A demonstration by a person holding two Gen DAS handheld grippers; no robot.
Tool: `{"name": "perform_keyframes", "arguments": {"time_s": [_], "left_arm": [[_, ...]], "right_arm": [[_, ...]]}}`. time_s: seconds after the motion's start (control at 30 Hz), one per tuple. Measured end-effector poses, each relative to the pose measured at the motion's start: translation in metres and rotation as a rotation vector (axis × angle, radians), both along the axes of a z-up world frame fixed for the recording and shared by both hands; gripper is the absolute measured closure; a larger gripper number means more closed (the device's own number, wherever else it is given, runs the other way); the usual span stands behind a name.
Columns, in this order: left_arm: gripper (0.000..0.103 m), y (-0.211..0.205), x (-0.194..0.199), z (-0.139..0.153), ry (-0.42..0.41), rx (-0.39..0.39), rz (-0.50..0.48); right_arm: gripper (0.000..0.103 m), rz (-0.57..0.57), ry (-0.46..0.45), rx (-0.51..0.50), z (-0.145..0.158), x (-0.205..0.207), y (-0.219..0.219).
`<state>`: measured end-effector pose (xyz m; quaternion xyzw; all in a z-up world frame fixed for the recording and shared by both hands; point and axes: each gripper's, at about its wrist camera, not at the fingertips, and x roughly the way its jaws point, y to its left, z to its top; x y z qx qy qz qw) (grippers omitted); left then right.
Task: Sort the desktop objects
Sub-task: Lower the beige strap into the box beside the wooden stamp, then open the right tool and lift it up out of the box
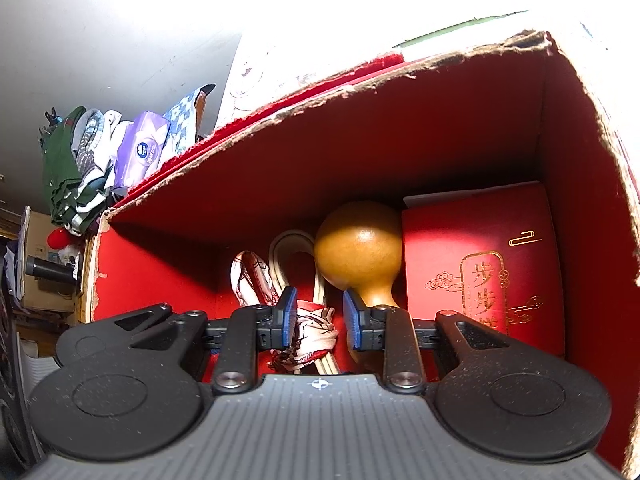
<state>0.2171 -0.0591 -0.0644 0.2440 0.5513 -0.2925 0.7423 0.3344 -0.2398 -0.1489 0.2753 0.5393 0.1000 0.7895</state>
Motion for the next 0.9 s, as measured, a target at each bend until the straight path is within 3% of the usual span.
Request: {"name": "perform_keyframes", "arguments": {"time_s": [0.6, 0.9], "left_arm": [[0.032, -0.001, -0.008, 0.003, -0.042, -0.023, 0.02], [0.026, 0.007, -0.017, 0.013, -0.089, -0.055, 0.069]], "right_arm": [[0.074, -0.011, 0.015, 0.021, 0.001, -0.002, -0.003], [0.072, 0.029, -0.064, 0.05, 0.011, -0.01, -0.009]]}}
